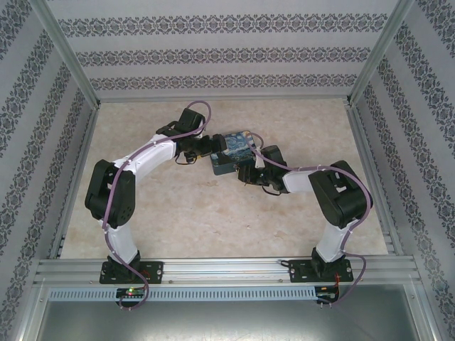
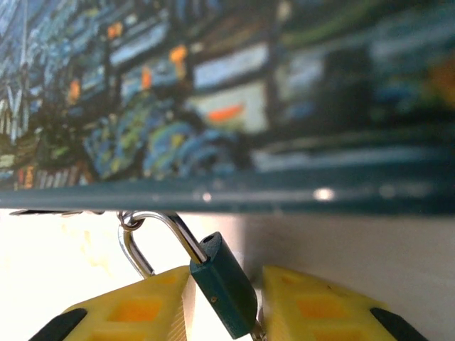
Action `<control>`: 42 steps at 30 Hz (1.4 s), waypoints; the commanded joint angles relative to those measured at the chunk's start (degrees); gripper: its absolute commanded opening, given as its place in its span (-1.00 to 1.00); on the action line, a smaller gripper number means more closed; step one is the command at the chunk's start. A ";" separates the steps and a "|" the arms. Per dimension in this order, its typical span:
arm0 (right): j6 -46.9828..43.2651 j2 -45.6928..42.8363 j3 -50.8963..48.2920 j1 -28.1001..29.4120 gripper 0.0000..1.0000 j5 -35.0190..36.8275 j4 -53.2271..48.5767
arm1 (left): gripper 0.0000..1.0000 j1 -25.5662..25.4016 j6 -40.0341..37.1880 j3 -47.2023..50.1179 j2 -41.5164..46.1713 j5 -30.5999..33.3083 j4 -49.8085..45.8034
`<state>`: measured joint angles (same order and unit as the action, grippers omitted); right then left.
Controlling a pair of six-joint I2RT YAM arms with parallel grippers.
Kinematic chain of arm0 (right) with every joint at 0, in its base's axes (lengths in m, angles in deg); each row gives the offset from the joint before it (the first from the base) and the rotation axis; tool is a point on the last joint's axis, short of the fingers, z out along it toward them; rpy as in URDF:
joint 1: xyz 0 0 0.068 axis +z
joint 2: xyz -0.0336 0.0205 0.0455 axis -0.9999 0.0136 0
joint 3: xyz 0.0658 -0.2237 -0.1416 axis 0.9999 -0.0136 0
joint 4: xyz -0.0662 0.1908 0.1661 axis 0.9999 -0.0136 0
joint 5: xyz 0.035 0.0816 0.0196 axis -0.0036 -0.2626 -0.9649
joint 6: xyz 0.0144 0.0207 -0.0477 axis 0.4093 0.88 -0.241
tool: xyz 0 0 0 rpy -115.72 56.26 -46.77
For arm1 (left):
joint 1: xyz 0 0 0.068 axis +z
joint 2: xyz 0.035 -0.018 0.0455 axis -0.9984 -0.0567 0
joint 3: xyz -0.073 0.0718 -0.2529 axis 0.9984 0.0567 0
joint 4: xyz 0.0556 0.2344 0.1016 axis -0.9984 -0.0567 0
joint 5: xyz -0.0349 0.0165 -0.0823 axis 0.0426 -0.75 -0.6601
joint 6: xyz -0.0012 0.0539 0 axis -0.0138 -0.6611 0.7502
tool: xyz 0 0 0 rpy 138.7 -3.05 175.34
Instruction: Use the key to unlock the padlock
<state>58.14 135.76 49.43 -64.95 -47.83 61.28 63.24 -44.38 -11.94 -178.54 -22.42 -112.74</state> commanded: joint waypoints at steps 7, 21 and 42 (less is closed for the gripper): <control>0.98 -0.13 -1.15 0.61 -0.58 -0.25 1.89 | 0.98 0.65 -0.89 0.59 -0.41 -0.12 0.93; 3.51 -2.21 -4.20 0.42 -1.00 0.71 3.14 | 0.98 0.58 -2.84 1.20 0.20 2.25 0.07; 11.39 -2.78 -6.19 0.44 -1.00 3.25 3.58 | 0.99 -8.73 -10.58 2.65 -2.79 21.30 -5.78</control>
<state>67.08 133.66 44.80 -64.97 -46.70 66.11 55.20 -52.88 -10.23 -180.70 -5.35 -116.09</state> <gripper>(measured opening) 0.061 0.994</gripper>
